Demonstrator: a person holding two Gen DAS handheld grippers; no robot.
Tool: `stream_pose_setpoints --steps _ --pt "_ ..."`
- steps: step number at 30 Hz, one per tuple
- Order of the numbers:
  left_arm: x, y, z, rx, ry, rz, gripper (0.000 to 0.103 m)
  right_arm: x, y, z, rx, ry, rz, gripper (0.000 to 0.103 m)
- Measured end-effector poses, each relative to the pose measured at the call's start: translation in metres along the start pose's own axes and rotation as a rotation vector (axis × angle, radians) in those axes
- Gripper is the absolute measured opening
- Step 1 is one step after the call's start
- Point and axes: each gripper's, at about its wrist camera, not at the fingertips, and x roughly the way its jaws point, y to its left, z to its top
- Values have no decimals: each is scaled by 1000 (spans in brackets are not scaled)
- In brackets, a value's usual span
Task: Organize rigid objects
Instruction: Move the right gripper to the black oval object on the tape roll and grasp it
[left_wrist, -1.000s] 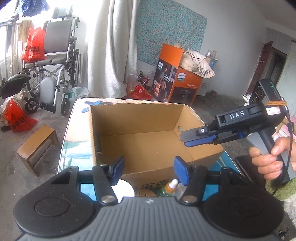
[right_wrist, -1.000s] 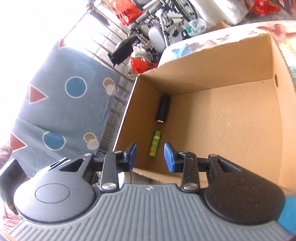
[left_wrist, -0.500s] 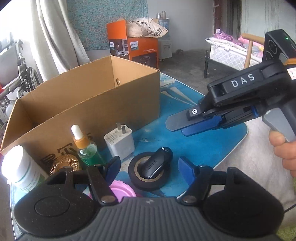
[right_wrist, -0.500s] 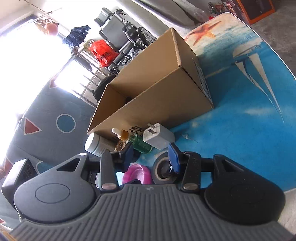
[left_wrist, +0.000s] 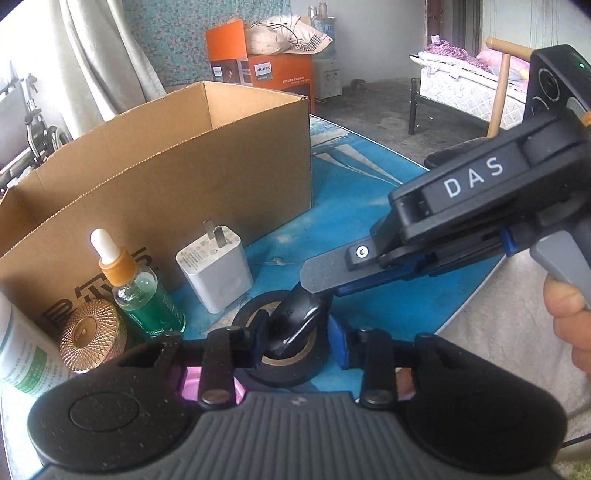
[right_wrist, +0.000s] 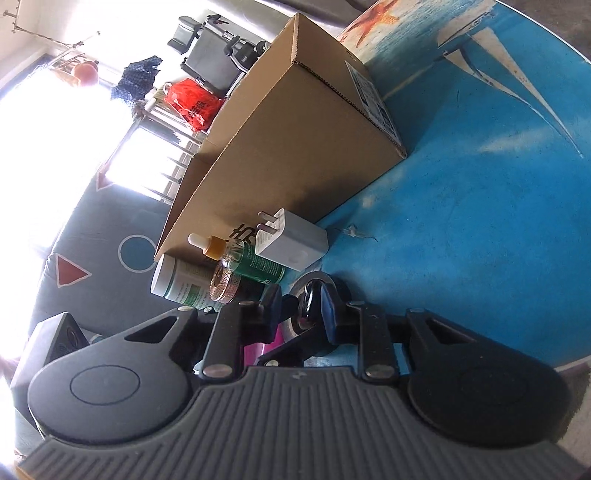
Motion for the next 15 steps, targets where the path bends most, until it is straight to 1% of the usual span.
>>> stream_pose_setpoints --steps 2,6,10,11,12,15 --pt "0 -2 1 -1 -3 4 33 -1 6 1 -16 -3 7 17" --pt "-2 1 0 -16 -5 2 32 1 24 -1 -93 -10 2 16" --pt "-3 5 0 -30 -4 11 31 8 37 -2 -153 -4 -26 16" --pt "-3 5 0 -34 -4 12 28 10 38 -2 -157 -1 -32 16" --pt "-1 4 1 -37 -2 16 23 13 38 -2 -158 4 -36 16" --pt "1 4 1 -31 -4 31 19 19 38 -2 -158 12 -44 17"
